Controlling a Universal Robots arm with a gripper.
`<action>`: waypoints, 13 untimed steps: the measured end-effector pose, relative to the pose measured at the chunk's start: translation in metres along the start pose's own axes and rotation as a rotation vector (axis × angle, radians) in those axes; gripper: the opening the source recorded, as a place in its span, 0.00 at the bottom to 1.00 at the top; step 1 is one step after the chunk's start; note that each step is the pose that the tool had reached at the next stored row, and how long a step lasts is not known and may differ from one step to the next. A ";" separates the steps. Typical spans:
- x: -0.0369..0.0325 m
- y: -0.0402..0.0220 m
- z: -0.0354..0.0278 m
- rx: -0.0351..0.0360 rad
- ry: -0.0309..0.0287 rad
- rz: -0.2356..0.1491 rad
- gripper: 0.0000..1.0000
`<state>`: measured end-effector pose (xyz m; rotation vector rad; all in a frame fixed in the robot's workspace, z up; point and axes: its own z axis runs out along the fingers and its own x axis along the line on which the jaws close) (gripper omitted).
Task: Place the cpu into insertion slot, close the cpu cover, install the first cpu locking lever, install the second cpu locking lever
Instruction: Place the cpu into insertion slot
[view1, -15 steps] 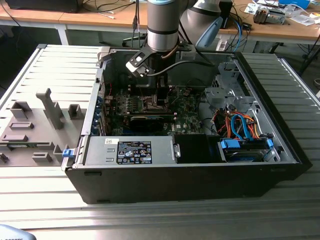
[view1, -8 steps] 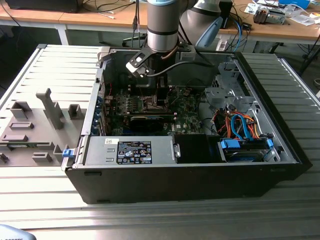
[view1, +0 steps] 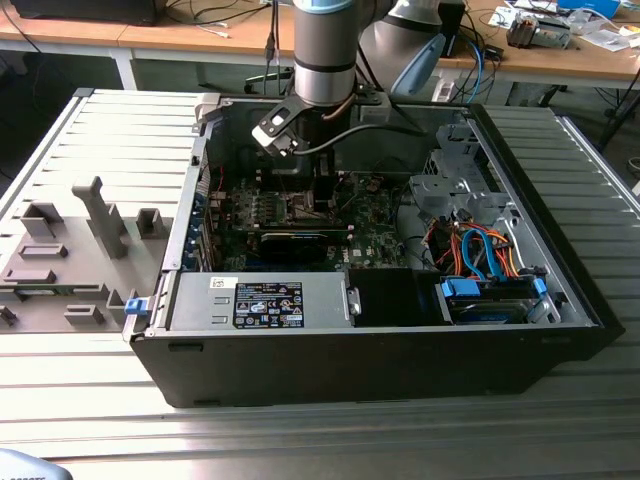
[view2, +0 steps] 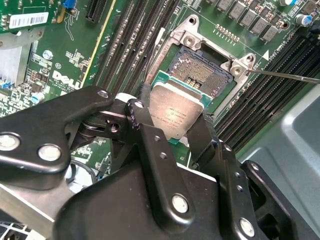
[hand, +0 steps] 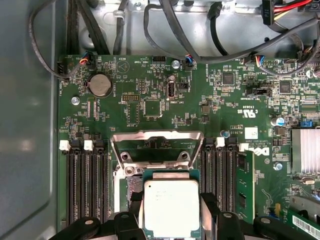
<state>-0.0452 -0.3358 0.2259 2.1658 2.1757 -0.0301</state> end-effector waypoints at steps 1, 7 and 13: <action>0.0004 0.0000 0.0004 0.0000 0.0000 0.000 0.54; 0.0020 -0.0001 0.0023 0.0001 -0.0002 0.000 0.54; 0.0035 -0.0001 0.0043 0.0001 -0.0002 0.000 0.54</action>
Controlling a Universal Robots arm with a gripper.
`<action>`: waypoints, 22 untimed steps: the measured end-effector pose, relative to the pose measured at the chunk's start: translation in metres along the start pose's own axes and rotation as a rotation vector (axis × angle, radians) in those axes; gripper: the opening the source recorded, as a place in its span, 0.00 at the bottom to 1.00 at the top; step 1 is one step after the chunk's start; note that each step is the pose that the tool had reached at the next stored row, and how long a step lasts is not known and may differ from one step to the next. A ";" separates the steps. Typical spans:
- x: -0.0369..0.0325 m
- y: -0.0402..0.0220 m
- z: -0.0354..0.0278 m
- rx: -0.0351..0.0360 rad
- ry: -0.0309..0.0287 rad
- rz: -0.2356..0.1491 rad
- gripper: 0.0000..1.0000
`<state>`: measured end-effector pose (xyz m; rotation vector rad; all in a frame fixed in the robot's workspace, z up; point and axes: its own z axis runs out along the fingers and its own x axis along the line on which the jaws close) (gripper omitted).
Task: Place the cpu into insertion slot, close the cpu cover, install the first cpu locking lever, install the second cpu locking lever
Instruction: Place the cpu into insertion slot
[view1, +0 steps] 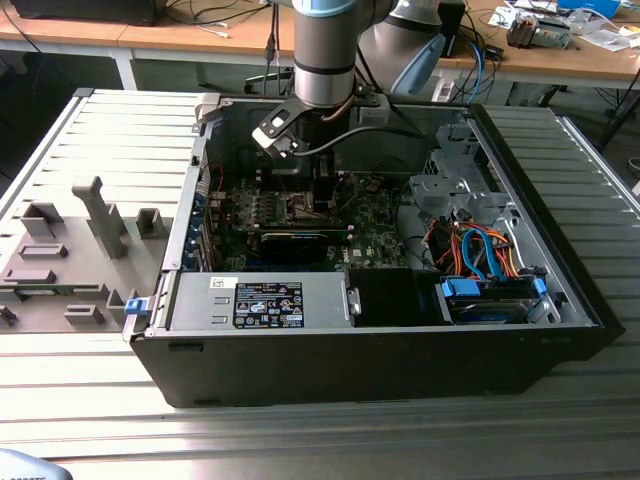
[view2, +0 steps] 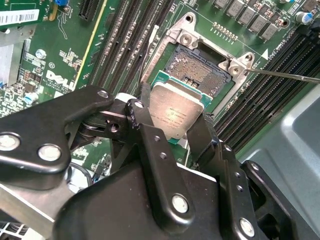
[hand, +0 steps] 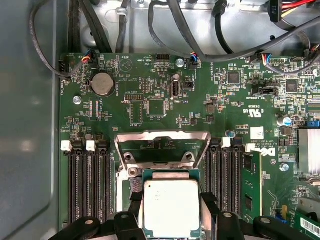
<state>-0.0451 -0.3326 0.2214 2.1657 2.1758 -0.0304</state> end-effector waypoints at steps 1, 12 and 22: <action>0.0004 0.0000 0.0005 0.0000 0.0001 0.000 0.54; 0.0023 -0.0001 0.0034 0.0000 0.0000 0.000 0.54; 0.0025 -0.0002 0.0050 0.0000 0.0003 0.000 0.54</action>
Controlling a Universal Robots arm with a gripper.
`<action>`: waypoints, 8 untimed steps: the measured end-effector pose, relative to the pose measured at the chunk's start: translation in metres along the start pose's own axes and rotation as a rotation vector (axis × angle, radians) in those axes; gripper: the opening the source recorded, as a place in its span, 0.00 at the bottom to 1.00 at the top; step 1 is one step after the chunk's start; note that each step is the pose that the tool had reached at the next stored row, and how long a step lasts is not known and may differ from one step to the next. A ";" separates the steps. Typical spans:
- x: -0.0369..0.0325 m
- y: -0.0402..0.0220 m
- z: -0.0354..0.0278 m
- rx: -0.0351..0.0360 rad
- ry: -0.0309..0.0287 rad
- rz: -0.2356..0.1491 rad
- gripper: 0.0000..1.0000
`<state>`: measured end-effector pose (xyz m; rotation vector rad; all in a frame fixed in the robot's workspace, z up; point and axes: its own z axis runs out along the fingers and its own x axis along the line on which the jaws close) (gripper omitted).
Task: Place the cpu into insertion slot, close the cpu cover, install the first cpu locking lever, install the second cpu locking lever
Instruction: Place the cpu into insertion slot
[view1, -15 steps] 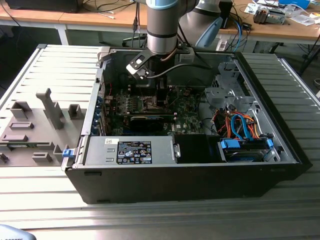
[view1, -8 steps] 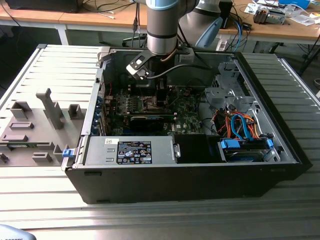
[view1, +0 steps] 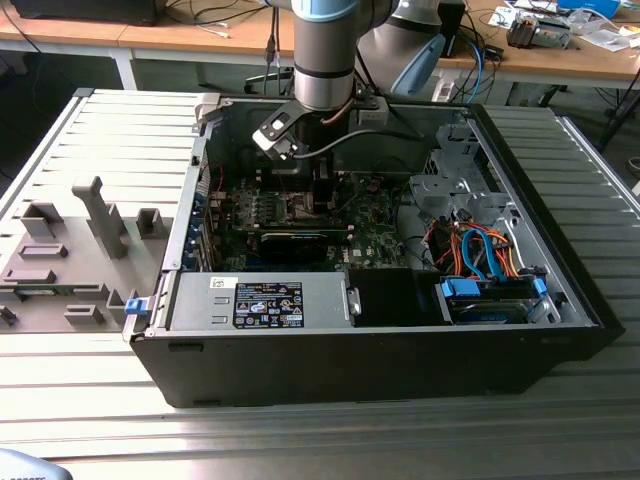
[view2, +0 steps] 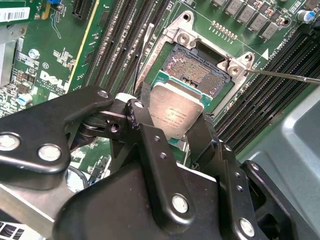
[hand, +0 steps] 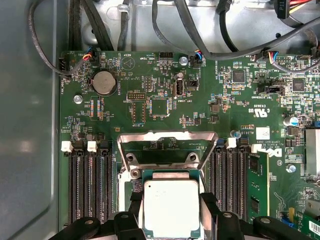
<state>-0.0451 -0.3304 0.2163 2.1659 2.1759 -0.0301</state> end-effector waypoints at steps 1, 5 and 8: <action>0.0000 0.0000 0.0000 0.0000 0.0000 0.000 0.54; 0.0001 -0.0006 0.0001 -0.0001 0.0002 0.000 0.54; 0.0001 -0.0050 -0.0001 -0.0001 0.0012 0.000 0.54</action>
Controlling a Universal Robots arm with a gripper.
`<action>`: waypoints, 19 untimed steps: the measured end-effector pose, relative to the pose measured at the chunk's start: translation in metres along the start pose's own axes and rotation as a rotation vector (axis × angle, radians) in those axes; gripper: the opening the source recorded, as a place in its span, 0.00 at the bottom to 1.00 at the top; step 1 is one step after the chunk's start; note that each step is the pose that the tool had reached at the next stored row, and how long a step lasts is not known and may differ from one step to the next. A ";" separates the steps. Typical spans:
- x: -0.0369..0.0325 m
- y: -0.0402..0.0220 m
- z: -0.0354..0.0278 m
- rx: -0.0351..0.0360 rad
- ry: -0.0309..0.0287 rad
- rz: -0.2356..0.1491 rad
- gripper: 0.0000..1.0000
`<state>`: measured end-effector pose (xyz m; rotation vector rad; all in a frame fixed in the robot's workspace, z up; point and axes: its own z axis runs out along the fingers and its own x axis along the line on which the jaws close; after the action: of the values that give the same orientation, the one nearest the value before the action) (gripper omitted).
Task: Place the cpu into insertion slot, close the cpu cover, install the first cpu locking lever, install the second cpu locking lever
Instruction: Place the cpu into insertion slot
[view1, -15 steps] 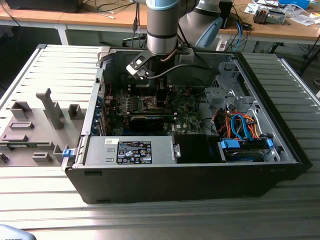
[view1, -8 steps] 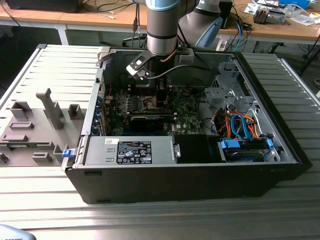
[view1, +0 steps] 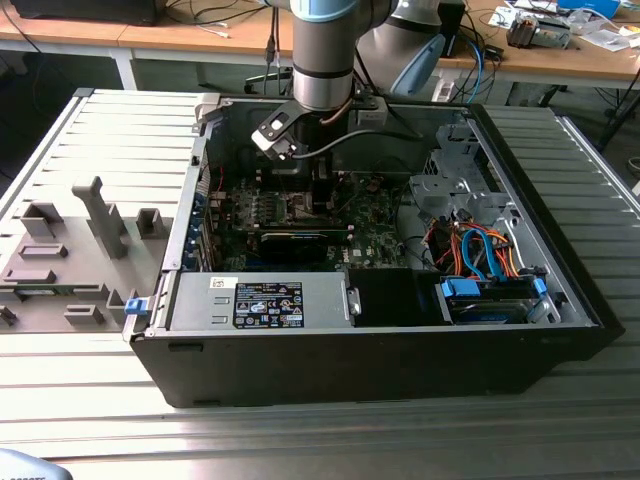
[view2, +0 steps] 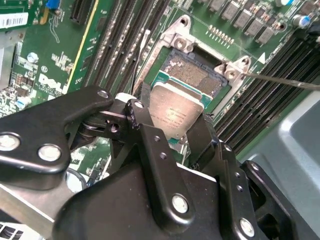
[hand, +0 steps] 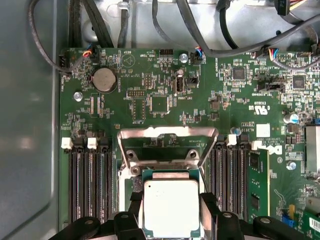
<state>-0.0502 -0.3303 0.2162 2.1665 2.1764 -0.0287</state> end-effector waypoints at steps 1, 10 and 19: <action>0.0001 -0.0040 0.0002 0.0000 0.0096 0.000 0.54; 0.0006 -0.0090 0.0089 -0.0001 0.0339 -0.001 0.54; 0.0005 -0.0092 0.0127 -0.0002 0.0341 -0.001 0.54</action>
<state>-0.0590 -0.3307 0.2031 2.1816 2.1955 0.0084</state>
